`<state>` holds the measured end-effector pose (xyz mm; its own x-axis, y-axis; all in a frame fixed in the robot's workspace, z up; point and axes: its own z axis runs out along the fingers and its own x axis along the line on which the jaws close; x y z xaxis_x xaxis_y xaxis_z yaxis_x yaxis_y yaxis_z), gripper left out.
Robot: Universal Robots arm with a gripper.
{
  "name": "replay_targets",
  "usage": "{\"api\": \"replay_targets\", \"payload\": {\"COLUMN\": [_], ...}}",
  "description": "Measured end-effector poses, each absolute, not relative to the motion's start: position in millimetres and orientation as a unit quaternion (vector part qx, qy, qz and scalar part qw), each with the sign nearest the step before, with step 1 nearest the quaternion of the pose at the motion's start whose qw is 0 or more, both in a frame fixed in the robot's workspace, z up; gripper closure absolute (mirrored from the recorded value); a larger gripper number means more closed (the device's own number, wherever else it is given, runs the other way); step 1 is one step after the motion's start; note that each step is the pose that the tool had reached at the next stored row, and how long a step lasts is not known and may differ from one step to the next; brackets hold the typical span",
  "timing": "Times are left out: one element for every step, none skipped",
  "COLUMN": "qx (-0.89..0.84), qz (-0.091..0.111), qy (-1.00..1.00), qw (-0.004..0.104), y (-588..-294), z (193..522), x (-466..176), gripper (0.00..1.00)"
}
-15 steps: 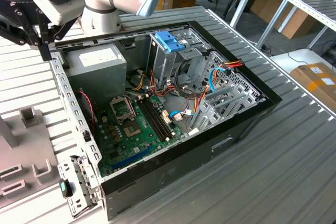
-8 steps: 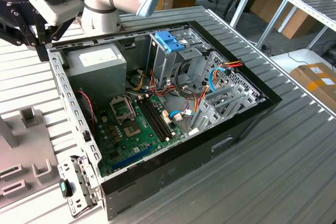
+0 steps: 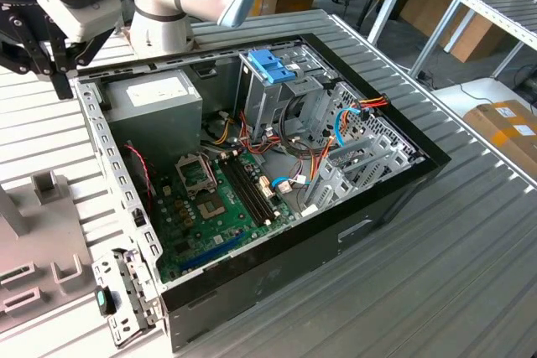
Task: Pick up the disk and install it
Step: 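Reach for the disk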
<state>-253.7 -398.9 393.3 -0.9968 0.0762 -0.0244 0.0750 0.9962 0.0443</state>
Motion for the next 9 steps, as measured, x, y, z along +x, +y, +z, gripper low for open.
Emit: {"api": "replay_targets", "payload": {"qx": [0.038, 0.038, 0.038, 0.038, 0.038, 0.038, 0.038, 0.038, 0.038], "qz": [0.022, 0.022, 0.022, 0.022, 0.022, 0.022, 0.022, 0.022, 0.022], "qy": [0.999, 0.999, 0.999, 0.999, 0.999, 0.999, 0.999, 0.999, 0.999], "qw": [0.013, 0.013, 0.013, 0.013, 0.013, 0.013, 0.013, 0.013, 0.013], "y": [-398.9, -398.9, -398.9, -398.9, -398.9, -398.9, -398.9, -398.9, -398.9], "z": [393.3, 393.3, 393.3, 393.3, 393.3, 393.3, 393.3, 393.3, 393.3], "x": [-255.1, -256.3, -257.7, -258.9, -260.3, -261.4, -262.4, -263.2, -263.9], "gripper": [0.9, 0.9, 0.9, 0.9, 0.9, 0.9, 0.9, 0.9, 0.9]}}
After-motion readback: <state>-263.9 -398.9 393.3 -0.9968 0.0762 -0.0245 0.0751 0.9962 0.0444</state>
